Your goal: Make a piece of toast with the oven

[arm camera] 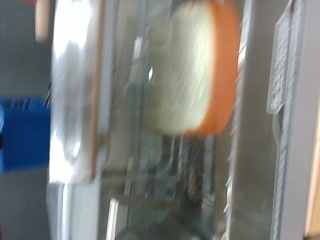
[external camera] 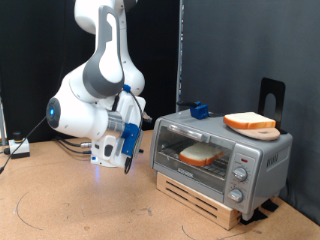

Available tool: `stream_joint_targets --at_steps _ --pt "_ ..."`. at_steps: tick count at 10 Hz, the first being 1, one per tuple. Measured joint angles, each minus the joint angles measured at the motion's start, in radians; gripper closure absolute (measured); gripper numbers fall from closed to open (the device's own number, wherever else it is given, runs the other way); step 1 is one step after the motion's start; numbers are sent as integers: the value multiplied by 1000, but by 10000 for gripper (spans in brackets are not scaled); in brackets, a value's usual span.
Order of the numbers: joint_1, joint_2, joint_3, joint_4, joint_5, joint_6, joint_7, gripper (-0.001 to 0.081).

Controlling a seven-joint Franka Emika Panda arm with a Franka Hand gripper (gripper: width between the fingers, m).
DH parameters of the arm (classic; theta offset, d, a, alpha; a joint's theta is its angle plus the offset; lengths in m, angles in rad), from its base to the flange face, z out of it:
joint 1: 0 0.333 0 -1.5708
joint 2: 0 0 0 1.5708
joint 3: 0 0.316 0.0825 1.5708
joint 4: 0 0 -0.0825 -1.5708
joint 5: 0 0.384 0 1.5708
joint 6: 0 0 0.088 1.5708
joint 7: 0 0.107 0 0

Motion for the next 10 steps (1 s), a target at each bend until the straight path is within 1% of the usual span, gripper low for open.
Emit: stream_joint_targets --at_steps 1,2,3,4,6,7,8,9,10 --pt "2 33 3 20 14 13 9 -1" --pt "2 33 3 20 14 13 6 -1" --pt "3 44 9 31 34 32 6 -1" --pt "8 73 18 60 51 37 14 -1" --pt "16 152 29 148 41 -6 43 -1" --pt "21 201 33 207 14 -63 72 -1" --pt "28 249 35 264 0 -92 102 -1" --pt "36 288 35 306 -2 -82 125 -1" --pt "45 315 35 334 0 -26 148 -1"
